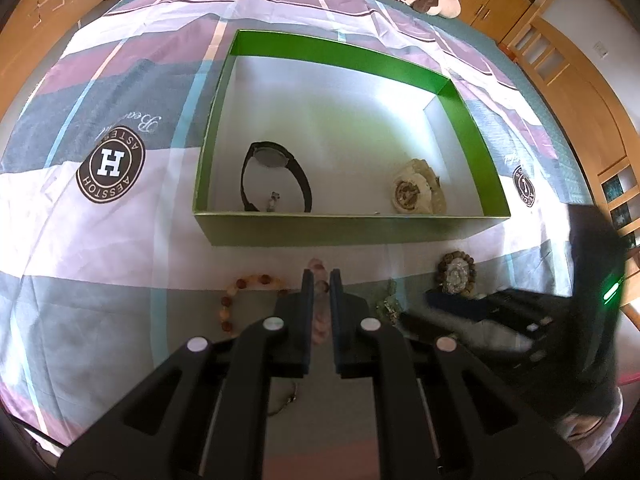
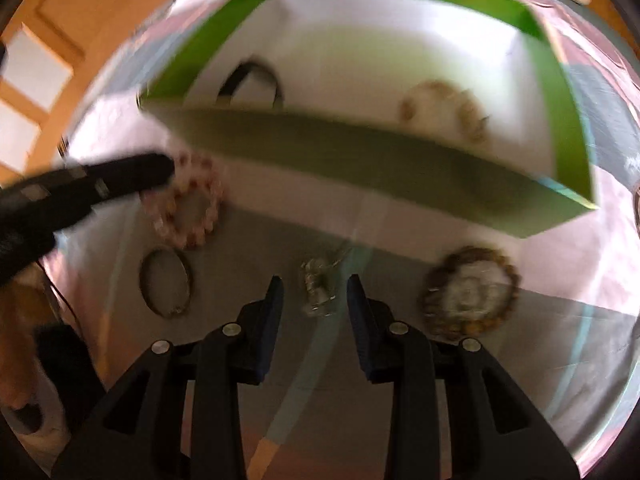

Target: Organize jewelry

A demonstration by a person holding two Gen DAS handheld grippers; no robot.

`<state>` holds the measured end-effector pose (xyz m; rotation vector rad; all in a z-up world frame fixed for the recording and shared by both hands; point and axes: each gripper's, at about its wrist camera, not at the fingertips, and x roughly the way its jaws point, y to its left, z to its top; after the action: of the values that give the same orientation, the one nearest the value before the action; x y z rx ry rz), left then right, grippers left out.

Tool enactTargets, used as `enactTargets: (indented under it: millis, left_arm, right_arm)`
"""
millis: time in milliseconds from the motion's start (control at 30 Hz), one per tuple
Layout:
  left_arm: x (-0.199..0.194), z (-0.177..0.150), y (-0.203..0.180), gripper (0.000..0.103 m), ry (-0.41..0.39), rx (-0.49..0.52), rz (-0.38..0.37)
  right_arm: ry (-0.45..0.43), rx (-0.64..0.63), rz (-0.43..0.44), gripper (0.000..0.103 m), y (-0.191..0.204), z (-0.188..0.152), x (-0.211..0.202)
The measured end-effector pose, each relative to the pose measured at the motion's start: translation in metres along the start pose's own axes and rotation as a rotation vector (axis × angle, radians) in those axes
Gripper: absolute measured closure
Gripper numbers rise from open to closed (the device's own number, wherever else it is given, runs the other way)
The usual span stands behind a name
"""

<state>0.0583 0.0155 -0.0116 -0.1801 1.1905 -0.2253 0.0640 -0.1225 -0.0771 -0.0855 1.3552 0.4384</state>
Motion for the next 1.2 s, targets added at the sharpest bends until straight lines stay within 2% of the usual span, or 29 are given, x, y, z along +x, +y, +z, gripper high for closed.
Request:
enactTargets:
  millis: [33, 100, 167, 467, 600, 700, 767, 900, 967, 1000, 1033, 1067, 1200]
  left_arm:
    - [0.0, 0.0, 0.001, 0.095, 0.002, -0.001, 0.0]
    - [0.0, 0.0, 0.001, 0.095, 0.005, -0.002, -0.003]
    - [-0.001, 0.0, 0.0, 0.095, 0.002, 0.002, -0.008]
    - [-0.041, 0.008, -0.008, 0.096, -0.093, 0.021, -0.076]
    - [-0.063, 0.022, -0.015, 0.095, -0.172, 0.026, -0.083]
    - [-0.059, 0.038, -0.019, 0.096, -0.21, 0.025, -0.019]
    - [-0.042, 0.046, -0.015, 0.096, -0.204, 0.013, 0.043]
    - [-0.013, 0.053, -0.003, 0.096, -0.167, -0.004, 0.062]
    - [-0.005, 0.053, 0.002, 0.095, -0.156, -0.013, 0.079]
    - [-0.003, 0.053, 0.004, 0.095, -0.157, -0.017, 0.093]
    - [-0.002, 0.054, 0.005, 0.095, -0.156, -0.021, 0.103]
    - [-0.002, 0.054, 0.007, 0.095, -0.153, -0.025, 0.107]
    - [0.0, 0.052, 0.009, 0.095, -0.145, -0.034, 0.104]
  right_arm:
    - [0.019, -0.005, -0.015, 0.072, 0.002, 0.0, 0.006]
    - [0.026, -0.008, -0.049, 0.087, 0.003, -0.001, 0.012]
    - [0.013, 0.008, -0.016, 0.092, 0.001, -0.001, 0.005]
    - [-0.223, 0.078, 0.153, 0.092, -0.02, 0.01, -0.081]
    - [-0.337, 0.128, 0.082, 0.092, -0.037, 0.019, -0.106]
    - [-0.334, 0.174, 0.056, 0.092, -0.046, 0.033, -0.09]
    - [-0.314, 0.189, 0.035, 0.092, -0.048, 0.044, -0.074]
    - [-0.238, 0.207, 0.002, 0.092, -0.052, 0.045, -0.045]
    - [-0.24, 0.202, -0.01, 0.091, -0.049, 0.05, -0.039]
    - [-0.243, 0.197, -0.022, 0.082, -0.048, 0.051, -0.039]
    - [-0.246, 0.196, -0.029, 0.066, -0.047, 0.05, -0.04]
    - [-0.251, 0.2, -0.031, 0.059, -0.049, 0.05, -0.041]
    - [-0.269, 0.211, -0.011, 0.058, -0.05, 0.044, -0.048]
